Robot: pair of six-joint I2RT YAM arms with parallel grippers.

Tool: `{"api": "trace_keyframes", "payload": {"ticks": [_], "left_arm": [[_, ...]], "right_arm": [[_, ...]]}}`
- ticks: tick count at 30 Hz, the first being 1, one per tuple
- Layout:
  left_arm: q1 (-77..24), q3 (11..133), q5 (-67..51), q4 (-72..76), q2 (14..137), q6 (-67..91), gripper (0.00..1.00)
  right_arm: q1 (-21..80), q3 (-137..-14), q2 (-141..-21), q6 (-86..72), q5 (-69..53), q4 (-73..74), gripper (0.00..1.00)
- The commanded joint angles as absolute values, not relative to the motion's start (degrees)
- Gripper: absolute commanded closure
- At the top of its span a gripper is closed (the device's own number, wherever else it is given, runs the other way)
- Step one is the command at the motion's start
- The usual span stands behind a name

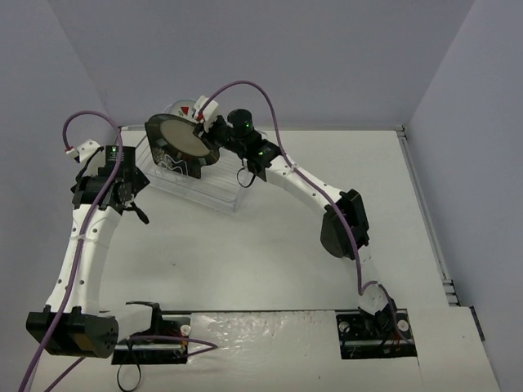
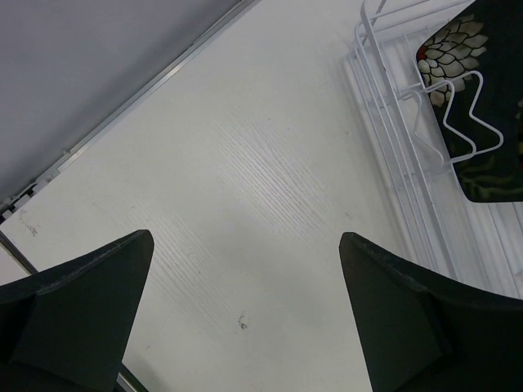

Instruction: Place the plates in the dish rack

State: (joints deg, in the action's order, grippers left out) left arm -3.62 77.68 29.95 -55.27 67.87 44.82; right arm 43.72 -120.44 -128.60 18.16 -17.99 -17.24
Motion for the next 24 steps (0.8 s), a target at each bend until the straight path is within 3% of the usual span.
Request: {"api": "trace_keyframes", "payload": {"ticks": [1,16,24], "left_arm": [[-3.16,77.36,30.68,-53.56,66.53,44.5,0.03],[-2.81,74.52,29.85,-50.5,65.65,43.72,0.03],[-2.81,73.04,27.1,-48.57,65.39,43.24,0.03]], "right_arm": [[44.51,-125.7,-125.65,21.51,-18.19,-38.58,1.0],[48.56,-125.32,-133.1,30.91,-11.46,-47.52,1.0],[48.52,-130.69,-139.13,26.52,-13.01,-49.04,1.0]]}}
